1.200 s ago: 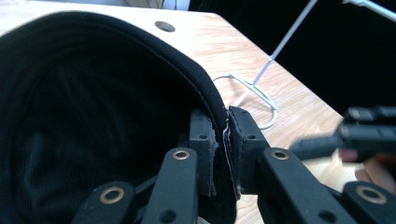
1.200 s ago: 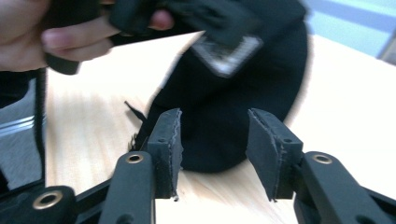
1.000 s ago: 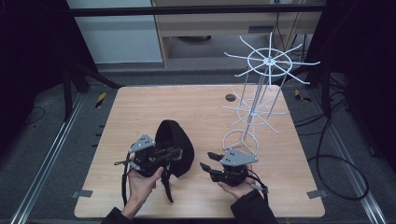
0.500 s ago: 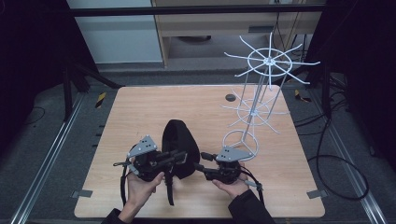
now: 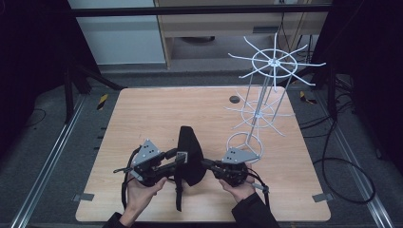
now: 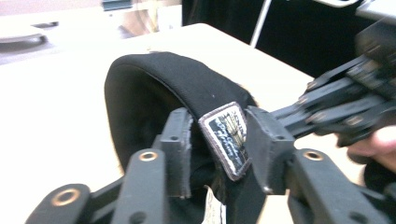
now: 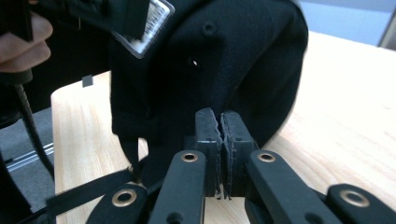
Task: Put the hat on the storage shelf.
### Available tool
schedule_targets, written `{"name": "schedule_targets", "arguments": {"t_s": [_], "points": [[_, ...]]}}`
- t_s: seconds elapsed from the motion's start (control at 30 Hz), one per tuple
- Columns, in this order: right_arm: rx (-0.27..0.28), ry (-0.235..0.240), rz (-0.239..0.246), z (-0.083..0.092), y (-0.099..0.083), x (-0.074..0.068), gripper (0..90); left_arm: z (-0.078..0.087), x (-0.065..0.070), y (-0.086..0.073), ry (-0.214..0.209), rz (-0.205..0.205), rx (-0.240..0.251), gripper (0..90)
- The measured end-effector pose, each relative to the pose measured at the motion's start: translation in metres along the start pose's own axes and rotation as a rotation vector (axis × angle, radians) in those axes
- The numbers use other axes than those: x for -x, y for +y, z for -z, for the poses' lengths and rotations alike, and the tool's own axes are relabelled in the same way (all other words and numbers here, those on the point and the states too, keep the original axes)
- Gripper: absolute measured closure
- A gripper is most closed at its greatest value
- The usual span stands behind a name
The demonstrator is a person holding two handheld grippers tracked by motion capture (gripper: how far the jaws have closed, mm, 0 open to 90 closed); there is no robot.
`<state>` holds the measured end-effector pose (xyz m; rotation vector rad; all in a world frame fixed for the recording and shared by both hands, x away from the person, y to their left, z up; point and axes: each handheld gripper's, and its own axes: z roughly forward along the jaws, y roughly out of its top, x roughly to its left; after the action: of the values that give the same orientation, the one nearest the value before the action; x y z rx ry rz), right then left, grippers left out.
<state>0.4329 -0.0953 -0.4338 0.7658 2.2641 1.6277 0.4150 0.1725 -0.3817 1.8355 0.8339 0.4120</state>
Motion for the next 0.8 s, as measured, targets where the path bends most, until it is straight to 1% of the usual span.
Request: {"name": "schedule_targets", "arguments": {"t_s": [0.03, 0.07, 0.17, 0.2, 0.23, 0.27, 0.33, 0.4, 0.43, 0.5, 0.57, 0.6, 0.67, 0.7, 0.73, 0.77, 0.8], "points": [[0.006, -0.005, 0.005, 0.001, 0.002, -0.001, 87.4, 0.001, -0.001, -0.002, 0.008, 0.009, -0.001, 56.9], [0.001, -0.014, 0.011, 0.001, 0.005, -0.003, 87.3, 0.001, -0.002, -0.004, 0.015, 0.008, -0.005, 53.7], [-0.011, -0.030, 0.024, -0.002, 0.010, -0.009, 87.3, 0.004, -0.002, -0.008, 0.055, -0.005, -0.013, 47.8], [-0.014, -0.031, 0.026, -0.003, 0.012, -0.011, 87.3, 0.005, -0.002, -0.009, 0.072, -0.007, -0.012, 47.0], [-0.014, -0.030, 0.028, -0.007, 0.016, -0.015, 87.3, 0.008, -0.002, -0.010, 0.110, -0.012, -0.013, 45.7], [-0.014, -0.030, 0.028, -0.007, 0.016, -0.015, 87.3, 0.008, -0.002, -0.010, 0.110, -0.012, -0.013, 45.1], [-0.017, -0.031, 0.038, -0.011, 0.021, -0.019, 87.4, 0.011, -0.004, -0.013, 0.146, -0.016, -0.017, 44.3], [-0.025, -0.028, 0.042, -0.017, 0.026, -0.025, 87.4, 0.014, -0.007, -0.016, 0.171, -0.012, -0.024, 43.1], [-0.029, -0.029, 0.046, -0.019, 0.027, -0.027, 87.4, 0.017, -0.011, -0.021, 0.191, -0.007, -0.034, 42.9], [-0.053, -0.034, 0.057, -0.029, 0.032, -0.033, 87.4, 0.019, -0.016, -0.026, 0.204, 0.006, -0.041, 42.4], [-0.072, -0.046, 0.070, -0.037, 0.035, -0.038, 87.3, 0.023, -0.024, -0.034, 0.215, 0.022, -0.049, 42.0], [-0.080, -0.045, 0.072, -0.042, 0.036, -0.040, 87.3, 0.025, -0.028, -0.038, 0.223, 0.031, -0.054, 41.9], [-0.081, -0.035, 0.077, -0.051, 0.037, -0.045, 87.1, 0.029, -0.035, -0.044, 0.235, 0.049, -0.061, 41.9], [-0.091, -0.034, 0.082, -0.062, 0.039, -0.051, 86.7, 0.033, -0.043, -0.050, 0.247, 0.070, -0.071, 41.9], [-0.091, -0.034, 0.082, -0.062, 0.039, -0.051, 86.7, 0.033, -0.043, -0.050, 0.247, 0.070, -0.071, 42.0], [-0.102, -0.029, 0.088, -0.073, 0.040, -0.056, 86.0, 0.036, -0.047, -0.053, 0.251, 0.082, -0.076, 42.1], [-0.102, -0.029, 0.088, -0.073, 0.040, -0.056, 86.0, 0.037, -0.052, -0.056, 0.255, 0.096, -0.081, 42.1]]}}
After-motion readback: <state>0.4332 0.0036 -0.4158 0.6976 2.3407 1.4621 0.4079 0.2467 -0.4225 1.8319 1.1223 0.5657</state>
